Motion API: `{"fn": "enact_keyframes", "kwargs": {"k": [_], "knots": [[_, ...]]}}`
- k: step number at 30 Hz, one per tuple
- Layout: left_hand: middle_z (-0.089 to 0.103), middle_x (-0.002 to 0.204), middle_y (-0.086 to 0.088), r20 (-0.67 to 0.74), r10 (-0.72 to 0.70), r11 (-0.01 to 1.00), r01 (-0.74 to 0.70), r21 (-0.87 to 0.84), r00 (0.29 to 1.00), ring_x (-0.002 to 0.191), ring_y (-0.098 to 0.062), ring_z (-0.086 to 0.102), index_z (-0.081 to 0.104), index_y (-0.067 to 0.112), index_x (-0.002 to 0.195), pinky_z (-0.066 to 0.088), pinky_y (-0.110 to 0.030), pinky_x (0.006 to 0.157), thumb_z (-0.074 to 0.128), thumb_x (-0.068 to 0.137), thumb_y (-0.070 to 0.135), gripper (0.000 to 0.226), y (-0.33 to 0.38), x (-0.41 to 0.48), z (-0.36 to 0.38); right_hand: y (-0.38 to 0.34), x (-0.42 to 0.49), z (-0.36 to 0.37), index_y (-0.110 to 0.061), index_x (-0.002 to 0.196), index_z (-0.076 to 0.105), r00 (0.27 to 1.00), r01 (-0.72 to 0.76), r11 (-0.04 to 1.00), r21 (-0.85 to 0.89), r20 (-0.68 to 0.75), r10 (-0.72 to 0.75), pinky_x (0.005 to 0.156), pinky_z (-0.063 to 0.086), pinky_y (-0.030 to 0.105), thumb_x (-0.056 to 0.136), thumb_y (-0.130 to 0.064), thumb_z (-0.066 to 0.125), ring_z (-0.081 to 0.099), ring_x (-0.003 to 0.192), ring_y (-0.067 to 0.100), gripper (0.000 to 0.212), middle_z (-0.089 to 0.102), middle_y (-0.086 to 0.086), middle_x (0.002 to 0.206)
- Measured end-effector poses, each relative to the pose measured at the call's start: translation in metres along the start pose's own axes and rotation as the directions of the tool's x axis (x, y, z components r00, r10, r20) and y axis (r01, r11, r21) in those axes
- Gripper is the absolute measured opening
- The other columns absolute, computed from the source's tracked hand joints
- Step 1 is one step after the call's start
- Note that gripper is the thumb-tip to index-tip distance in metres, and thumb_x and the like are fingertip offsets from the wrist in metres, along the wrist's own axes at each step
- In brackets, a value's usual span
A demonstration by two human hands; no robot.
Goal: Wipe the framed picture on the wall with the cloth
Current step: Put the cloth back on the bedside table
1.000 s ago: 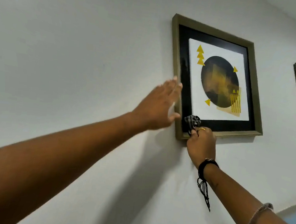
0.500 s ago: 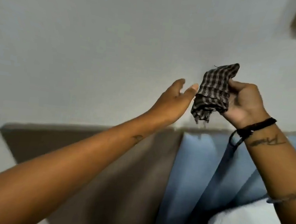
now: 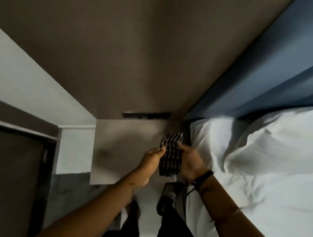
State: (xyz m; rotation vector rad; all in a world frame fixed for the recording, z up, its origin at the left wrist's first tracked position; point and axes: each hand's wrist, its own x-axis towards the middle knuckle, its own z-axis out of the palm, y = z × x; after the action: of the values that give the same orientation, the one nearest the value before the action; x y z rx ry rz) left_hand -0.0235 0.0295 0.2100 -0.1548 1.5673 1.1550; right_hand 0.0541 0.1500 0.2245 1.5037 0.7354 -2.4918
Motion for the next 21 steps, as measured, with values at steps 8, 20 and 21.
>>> {"fn": "enact_keyframes", "kwargs": {"k": [8, 20, 21], "knots": [[0.067, 0.113, -0.011, -0.034, -0.291, 0.955, 0.289, -0.064, 0.956, 0.085, -0.021, 0.064, 0.062, 0.015, 0.118, 0.048, -0.028, 0.064, 0.048, 0.097, 0.038, 0.034, -0.103, 0.118, -0.005, 0.045, 0.122, -0.063, 0.008, 0.140, 0.041, 0.955, -0.260, 0.953, -0.153, -0.186, 0.231, 0.117, 0.026, 0.052, 0.100, -0.021, 0.038, 0.046, 0.125, 0.041, 0.049, 0.043, 0.030, 0.144], [0.062, 0.125, -0.023, -0.150, -0.188, 0.981, 0.194, 0.025, 0.971, 0.097, -0.027, 0.063, 0.055, -0.001, 0.127, 0.052, -0.016, 0.064, 0.048, 0.097, 0.012, 0.033, -0.165, 0.267, -0.005, 0.069, 0.290, -0.111, -0.001, 0.113, 0.063, 0.953, -0.233, 0.595, -0.769, -0.303, -0.017, 0.091, 0.053, 0.044, 0.085, -0.016, 0.062, 0.064, 0.104, 0.037, 0.031, 0.067, 0.020, 0.110], [0.062, 0.124, -0.022, -0.160, -0.179, 0.980, 0.191, 0.062, 0.971, 0.093, -0.024, 0.061, 0.054, -0.001, 0.127, 0.049, -0.014, 0.057, 0.048, 0.097, 0.013, 0.034, -0.166, 0.271, -0.005, 0.070, 0.291, -0.114, -0.003, 0.114, 0.064, 0.956, -0.223, 0.562, -0.796, -0.292, -0.034, 0.093, 0.052, 0.047, 0.085, -0.016, 0.062, 0.064, 0.105, 0.038, 0.032, 0.068, 0.022, 0.112]]}}
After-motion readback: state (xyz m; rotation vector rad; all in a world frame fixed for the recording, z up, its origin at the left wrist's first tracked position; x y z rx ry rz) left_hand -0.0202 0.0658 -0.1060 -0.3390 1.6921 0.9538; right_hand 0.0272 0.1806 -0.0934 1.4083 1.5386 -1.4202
